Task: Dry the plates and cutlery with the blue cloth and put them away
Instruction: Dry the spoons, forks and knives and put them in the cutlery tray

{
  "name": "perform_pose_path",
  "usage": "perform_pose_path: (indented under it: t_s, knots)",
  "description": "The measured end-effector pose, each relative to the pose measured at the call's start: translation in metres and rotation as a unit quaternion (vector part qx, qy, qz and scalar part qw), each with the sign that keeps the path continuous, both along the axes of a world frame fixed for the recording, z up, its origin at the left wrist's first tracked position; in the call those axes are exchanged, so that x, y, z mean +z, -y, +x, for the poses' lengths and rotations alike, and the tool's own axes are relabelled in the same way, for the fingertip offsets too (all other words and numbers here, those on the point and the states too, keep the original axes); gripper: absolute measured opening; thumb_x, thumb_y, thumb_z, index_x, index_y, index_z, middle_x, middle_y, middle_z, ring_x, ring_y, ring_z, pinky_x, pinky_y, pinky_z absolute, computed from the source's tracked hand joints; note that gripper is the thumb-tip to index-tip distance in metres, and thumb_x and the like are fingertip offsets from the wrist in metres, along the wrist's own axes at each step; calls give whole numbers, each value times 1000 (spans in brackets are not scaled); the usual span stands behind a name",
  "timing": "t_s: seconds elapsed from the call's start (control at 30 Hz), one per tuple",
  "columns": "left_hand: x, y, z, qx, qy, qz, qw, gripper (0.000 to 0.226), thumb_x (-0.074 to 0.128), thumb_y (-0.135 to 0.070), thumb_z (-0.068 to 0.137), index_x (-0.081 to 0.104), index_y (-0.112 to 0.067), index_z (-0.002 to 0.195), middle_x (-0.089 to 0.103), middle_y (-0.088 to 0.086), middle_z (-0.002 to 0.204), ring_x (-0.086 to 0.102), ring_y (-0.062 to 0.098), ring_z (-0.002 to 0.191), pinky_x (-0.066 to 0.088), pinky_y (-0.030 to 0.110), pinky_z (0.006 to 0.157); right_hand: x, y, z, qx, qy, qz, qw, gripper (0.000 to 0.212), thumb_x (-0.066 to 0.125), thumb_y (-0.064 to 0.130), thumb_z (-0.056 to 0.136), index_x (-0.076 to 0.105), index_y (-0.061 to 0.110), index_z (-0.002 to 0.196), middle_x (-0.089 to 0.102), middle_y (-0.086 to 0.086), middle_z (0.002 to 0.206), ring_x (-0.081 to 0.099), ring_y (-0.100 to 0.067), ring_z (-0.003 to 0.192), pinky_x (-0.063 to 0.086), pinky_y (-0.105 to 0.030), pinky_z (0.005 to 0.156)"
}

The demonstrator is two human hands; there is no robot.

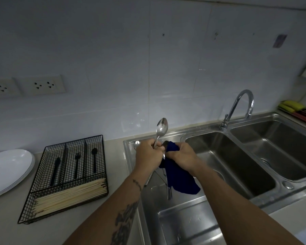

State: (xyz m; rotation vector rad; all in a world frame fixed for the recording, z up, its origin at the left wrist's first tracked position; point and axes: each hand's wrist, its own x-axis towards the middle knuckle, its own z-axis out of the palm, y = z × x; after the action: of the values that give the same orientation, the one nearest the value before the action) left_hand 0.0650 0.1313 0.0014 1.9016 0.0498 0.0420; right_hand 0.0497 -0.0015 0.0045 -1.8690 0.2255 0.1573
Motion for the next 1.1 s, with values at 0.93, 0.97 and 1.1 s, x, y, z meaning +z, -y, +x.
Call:
perform_pose_path:
  t_s: [0.93,0.97,1.1]
  knots:
    - [-31,6,-14,-127,179,223,950,20,52,0,93,70,-9,93,52,-2,86,53,15,78,41,24,68,8,10,-4,-142,-3,138,980,30,77,10,77,68,13,105,74,-13,98,72,-30,85,62,-42,72]
    - [-33,4,-14,-139,158,202,957,23,52,0,93,71,-12,94,55,-1,85,54,14,77,44,25,68,7,11,-4,-144,0,143,979,30,76,7,77,68,13,105,75,-12,98,72,-29,84,61,-40,69]
    - [-35,-8,-10,-195,-44,96,975,23,53,-5,95,64,-21,83,66,12,81,62,17,70,52,31,66,3,20,-5,-151,9,178,972,31,73,2,80,69,13,108,74,-16,101,71,-32,86,59,-40,70]
